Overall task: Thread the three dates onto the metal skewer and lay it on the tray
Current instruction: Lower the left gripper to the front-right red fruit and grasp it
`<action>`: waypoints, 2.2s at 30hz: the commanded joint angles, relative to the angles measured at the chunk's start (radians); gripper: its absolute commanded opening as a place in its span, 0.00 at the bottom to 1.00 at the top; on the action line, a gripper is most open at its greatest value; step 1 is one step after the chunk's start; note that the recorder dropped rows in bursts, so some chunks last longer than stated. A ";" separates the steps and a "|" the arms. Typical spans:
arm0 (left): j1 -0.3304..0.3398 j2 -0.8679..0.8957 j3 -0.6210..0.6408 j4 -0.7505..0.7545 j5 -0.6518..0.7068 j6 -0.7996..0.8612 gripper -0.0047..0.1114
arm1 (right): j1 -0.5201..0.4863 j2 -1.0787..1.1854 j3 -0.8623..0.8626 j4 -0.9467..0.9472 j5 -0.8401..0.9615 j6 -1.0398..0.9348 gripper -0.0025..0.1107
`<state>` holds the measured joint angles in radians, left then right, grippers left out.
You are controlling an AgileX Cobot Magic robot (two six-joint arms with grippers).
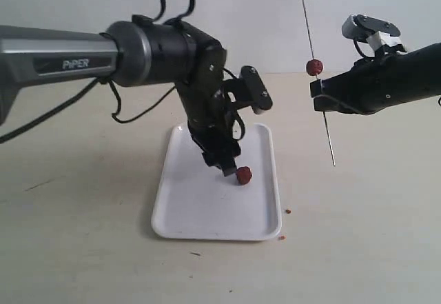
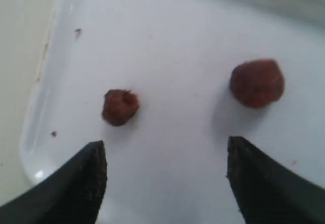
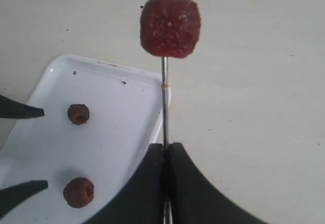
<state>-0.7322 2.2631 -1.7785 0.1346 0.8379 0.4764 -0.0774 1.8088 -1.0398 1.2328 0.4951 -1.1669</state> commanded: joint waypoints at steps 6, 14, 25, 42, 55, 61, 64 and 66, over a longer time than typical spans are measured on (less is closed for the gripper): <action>-0.058 0.012 -0.035 0.012 -0.026 -0.233 0.61 | -0.004 -0.009 -0.005 -0.005 0.057 -0.001 0.02; -0.063 0.114 -0.222 -0.044 0.153 -0.330 0.61 | -0.004 -0.009 -0.005 -0.005 0.060 -0.001 0.02; -0.069 0.176 -0.295 -0.066 0.231 -0.322 0.61 | -0.004 -0.009 -0.005 -0.005 0.058 -0.003 0.02; -0.069 0.182 -0.295 -0.104 0.231 -0.316 0.60 | -0.004 -0.009 -0.005 -0.005 0.058 -0.003 0.02; -0.069 0.213 -0.295 -0.091 0.236 -0.320 0.51 | -0.004 -0.009 -0.005 -0.002 0.058 -0.016 0.02; -0.069 0.213 -0.295 -0.091 0.234 -0.320 0.45 | -0.004 -0.009 -0.005 -0.002 0.058 -0.016 0.02; -0.069 0.213 -0.295 -0.091 0.234 -0.320 0.37 | -0.004 -0.009 -0.005 -0.002 0.058 -0.016 0.02; -0.069 0.213 -0.295 -0.091 0.234 -0.320 0.34 | -0.004 -0.009 -0.005 -0.002 0.058 -0.016 0.02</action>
<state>-0.8000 2.4749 -2.0694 0.0420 1.0758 0.1638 -0.0774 1.8088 -1.0398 1.2328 0.5488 -1.1750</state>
